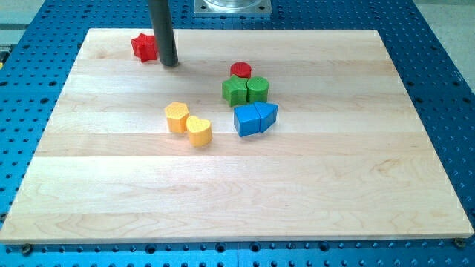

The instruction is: Move the red circle above the yellow blocks

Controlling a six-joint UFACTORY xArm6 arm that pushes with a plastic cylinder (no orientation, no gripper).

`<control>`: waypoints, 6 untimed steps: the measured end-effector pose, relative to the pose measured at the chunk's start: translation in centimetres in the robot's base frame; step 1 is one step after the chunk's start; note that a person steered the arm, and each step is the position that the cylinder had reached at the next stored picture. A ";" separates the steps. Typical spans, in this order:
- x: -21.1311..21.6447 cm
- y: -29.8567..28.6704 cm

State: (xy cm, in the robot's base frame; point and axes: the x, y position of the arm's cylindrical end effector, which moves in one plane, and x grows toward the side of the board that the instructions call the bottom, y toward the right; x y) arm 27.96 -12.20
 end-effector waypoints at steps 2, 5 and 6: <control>7.5 9.3; 3.9 20.5; 1.1 13.1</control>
